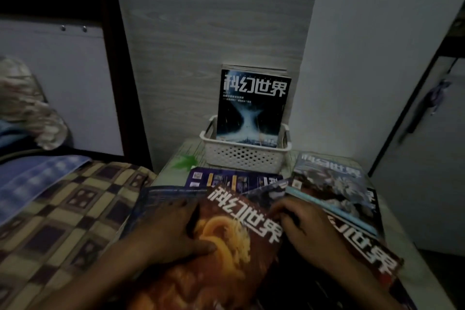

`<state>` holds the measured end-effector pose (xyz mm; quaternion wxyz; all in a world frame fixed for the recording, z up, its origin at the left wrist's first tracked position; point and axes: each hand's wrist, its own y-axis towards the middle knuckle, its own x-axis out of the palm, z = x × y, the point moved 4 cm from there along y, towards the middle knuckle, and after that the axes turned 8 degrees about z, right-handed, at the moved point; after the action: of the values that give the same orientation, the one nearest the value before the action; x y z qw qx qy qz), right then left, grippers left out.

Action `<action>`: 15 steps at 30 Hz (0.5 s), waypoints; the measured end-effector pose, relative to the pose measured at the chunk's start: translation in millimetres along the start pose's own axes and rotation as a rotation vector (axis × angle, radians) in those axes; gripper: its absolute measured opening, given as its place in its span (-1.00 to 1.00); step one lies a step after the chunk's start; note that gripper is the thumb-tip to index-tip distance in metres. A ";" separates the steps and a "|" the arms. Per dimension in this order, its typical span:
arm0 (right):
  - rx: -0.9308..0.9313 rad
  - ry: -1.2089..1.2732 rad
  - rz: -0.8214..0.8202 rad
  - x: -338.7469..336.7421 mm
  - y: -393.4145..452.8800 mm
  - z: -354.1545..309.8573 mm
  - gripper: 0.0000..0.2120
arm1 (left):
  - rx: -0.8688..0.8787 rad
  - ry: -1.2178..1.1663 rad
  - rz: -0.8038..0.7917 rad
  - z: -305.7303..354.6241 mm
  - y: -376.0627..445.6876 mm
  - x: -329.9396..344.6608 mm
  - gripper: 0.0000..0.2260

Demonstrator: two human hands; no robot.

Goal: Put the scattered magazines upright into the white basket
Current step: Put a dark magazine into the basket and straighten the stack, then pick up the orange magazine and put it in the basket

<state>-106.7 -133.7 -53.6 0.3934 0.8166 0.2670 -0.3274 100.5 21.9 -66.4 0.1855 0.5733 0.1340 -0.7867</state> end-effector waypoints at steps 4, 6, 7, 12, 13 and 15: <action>-0.015 -0.120 -0.186 6.1 -36.2 -25.7 -0.82 | -0.181 -0.164 0.008 -0.1 -15.7 0.3 -0.13; -0.005 -0.117 -0.210 10.5 -48.0 -28.8 -0.75 | -0.222 -0.438 0.149 0.7 -18.8 -4.8 -0.54; 0.000 -0.102 -0.225 12.1 -53.8 -29.9 -0.67 | -0.219 -0.578 0.227 2.9 -23.2 -10.0 -0.76; 0.447 0.526 -0.028 -9.9 -59.0 -33.3 -0.19 | 0.073 -0.938 0.370 33.0 -41.8 -44.4 -0.93; 0.534 0.664 0.032 -17.4 -53.7 -33.7 -0.16 | 0.114 -1.009 0.394 37.6 -45.2 -53.0 -0.93; 0.595 0.886 0.140 -35.0 -41.6 -37.5 -0.30 | 0.136 -1.176 0.448 41.4 -48.7 -69.5 -0.93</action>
<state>-145.8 -86.4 -29.1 0.0157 0.9685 0.2481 0.0142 62.5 57.6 12.3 0.3517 0.0698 -0.1639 -0.9190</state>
